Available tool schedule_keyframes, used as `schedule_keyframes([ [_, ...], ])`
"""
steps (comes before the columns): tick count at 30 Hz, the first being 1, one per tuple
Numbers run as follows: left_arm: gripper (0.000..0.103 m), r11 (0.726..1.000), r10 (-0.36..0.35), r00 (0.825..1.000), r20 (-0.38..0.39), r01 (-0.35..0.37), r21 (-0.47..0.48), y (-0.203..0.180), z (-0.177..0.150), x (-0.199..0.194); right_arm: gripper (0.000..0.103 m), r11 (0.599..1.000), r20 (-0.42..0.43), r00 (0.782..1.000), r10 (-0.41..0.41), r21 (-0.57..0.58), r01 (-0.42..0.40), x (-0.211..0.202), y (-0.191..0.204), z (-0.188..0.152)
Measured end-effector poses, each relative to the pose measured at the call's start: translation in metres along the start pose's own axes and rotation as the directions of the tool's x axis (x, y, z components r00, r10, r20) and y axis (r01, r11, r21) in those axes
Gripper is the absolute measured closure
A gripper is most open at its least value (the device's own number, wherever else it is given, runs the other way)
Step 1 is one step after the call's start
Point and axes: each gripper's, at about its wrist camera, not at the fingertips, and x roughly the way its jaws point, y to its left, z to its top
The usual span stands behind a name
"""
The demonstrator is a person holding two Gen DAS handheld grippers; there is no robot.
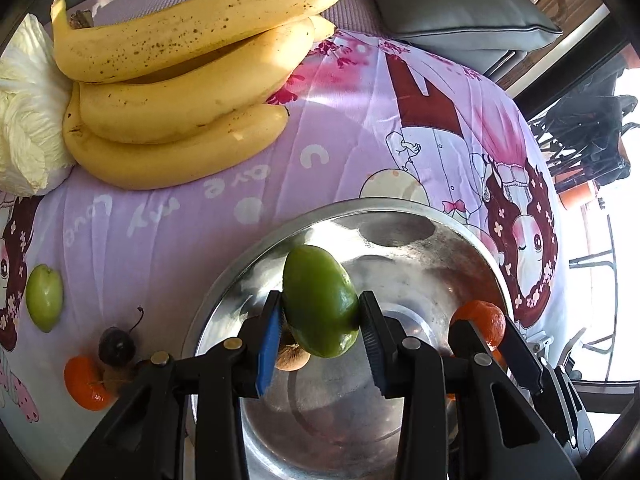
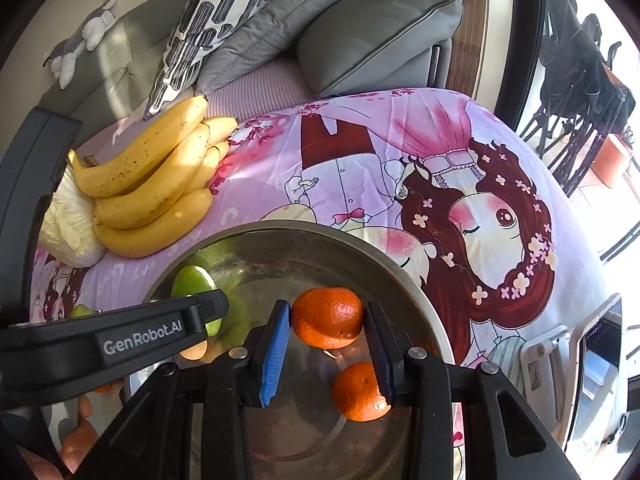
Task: Organize fruits
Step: 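Carry the green fruit and the tangerine over the steel bowl, then open both tools to drop the green fruit and tangerine into the bowl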
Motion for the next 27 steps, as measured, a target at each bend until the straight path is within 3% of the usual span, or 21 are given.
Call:
schedule_keyframes([
  [19, 0.063, 1.000, -0.023, 1.000, 0.019, 0.023, 0.003, -0.004, -0.002, -0.010, 0.062, 0.999, -0.033, 0.999, -0.036, 0.001, 0.036, 0.006, -0.001, 0.000],
  [23, 0.063, 1.000, -0.031, 0.999, 0.033, 0.030, 0.007, -0.002, -0.003, -0.018, 0.050, 0.999, -0.017, 0.999, -0.036, 0.010, 0.036, 0.002, -0.002, 0.001],
  [27, 0.063, 0.999, -0.035, 0.998, 0.049, 0.034, 0.011, 0.002, -0.006, -0.028, 0.050, 0.999, -0.003, 0.999, -0.036, 0.015, 0.036, -0.003, -0.002, 0.001],
])
